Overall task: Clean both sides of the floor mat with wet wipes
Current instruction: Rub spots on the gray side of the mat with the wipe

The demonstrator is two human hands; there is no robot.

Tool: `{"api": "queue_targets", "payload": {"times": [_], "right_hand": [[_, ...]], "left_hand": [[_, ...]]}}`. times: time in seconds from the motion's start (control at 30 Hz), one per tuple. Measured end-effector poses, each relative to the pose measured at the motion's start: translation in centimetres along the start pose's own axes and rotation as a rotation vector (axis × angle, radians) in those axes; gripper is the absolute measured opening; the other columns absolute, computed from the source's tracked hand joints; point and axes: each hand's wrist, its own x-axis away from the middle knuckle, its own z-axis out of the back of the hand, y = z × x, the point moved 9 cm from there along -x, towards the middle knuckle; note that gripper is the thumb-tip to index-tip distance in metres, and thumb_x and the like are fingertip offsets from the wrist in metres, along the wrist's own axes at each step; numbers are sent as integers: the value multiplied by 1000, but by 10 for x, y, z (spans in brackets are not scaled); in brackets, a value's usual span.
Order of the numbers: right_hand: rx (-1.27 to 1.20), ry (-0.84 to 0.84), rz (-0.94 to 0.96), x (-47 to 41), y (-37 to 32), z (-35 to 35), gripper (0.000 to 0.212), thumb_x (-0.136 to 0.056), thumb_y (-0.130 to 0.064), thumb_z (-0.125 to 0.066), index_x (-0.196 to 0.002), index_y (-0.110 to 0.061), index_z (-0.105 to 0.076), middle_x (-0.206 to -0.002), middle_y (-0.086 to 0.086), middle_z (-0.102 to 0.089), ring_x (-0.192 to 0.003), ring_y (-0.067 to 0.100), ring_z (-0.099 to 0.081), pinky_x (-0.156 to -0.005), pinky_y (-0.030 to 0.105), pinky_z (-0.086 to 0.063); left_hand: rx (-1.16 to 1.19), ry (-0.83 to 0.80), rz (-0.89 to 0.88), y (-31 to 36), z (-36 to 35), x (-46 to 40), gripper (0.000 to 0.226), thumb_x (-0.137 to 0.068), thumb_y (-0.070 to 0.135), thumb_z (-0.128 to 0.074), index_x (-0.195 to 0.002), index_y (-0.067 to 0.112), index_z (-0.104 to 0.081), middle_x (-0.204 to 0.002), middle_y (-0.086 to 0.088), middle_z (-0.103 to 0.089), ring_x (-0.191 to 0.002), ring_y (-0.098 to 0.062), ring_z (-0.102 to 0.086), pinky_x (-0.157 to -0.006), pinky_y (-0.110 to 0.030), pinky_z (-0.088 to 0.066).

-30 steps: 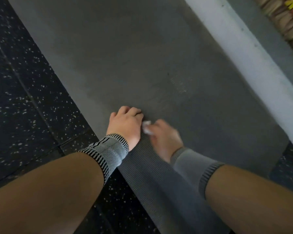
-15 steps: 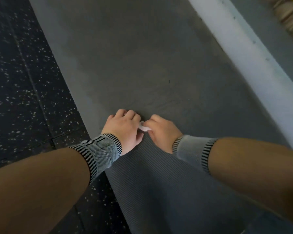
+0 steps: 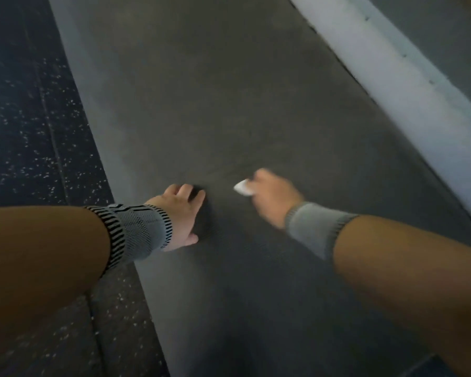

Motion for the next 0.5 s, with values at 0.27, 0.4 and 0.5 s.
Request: {"api": "queue_targets", "payload": {"times": [0.27, 0.4, 0.5], "right_hand": [[-91, -1, 95, 30, -17, -8, 15, -91, -22, -48, -98, -24, -61, -95, 6, -57, -85, 30, -58, -63, 32, -41], [-46, 68, 63, 24, 37, 11, 24, -92, -21, -48, -109, -28, -63, -98, 9, -50, -85, 32, -54, -64, 31, -35], [-23, 250, -424, 36, 148, 48, 38, -90, -13, -42, -125, -18, -57, -115, 15, -50, -93, 33, -54, -70, 29, -36]], "left_hand": [[281, 55, 183, 50, 20, -18, 111, -80, 64, -63, -154, 10, 0, -161, -6, 6, -147, -31, -3, -120, -41, -17], [419, 32, 285, 57, 11, -24, 125, -74, 63, -71, -153, 9, 10, -161, -6, 16, -148, -31, 7, -121, -41, -10], [432, 24, 305, 55, 7, -26, 128, -72, 63, -72, -153, 10, 13, -160, -4, 20, -148, -30, 10, -121, -42, -11]]}}
